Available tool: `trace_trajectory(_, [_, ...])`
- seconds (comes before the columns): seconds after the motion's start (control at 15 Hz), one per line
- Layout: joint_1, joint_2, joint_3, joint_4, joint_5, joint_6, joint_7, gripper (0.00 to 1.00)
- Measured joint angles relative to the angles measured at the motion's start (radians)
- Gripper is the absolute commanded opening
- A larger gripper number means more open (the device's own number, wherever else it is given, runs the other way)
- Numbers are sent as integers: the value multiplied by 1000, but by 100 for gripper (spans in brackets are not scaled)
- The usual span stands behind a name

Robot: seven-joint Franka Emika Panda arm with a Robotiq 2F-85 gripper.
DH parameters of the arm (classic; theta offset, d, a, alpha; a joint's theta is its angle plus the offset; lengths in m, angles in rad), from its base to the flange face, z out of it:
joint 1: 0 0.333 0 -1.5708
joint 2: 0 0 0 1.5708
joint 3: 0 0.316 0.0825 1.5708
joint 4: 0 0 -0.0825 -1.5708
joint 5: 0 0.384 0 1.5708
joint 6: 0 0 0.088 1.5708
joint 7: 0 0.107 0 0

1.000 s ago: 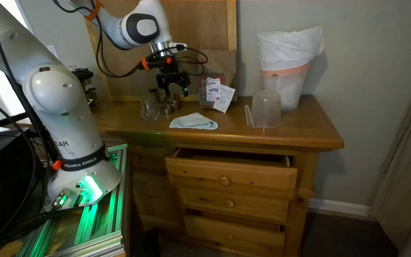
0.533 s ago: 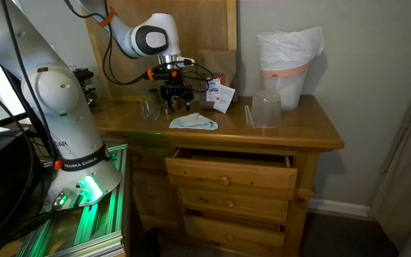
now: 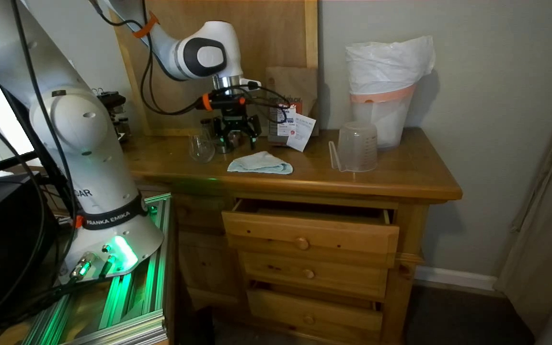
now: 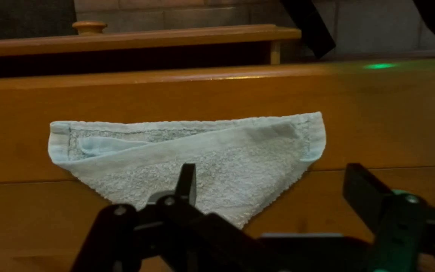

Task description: Unfold the towel then lay it out on the counter.

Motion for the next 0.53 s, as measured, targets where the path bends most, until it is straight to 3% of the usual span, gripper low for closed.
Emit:
trace_trajectory(0.47, [2, 51, 3, 0, -37, 0, -26, 100])
trace_trajectory(0.53, [2, 60, 4, 0, -41, 0, -26, 89])
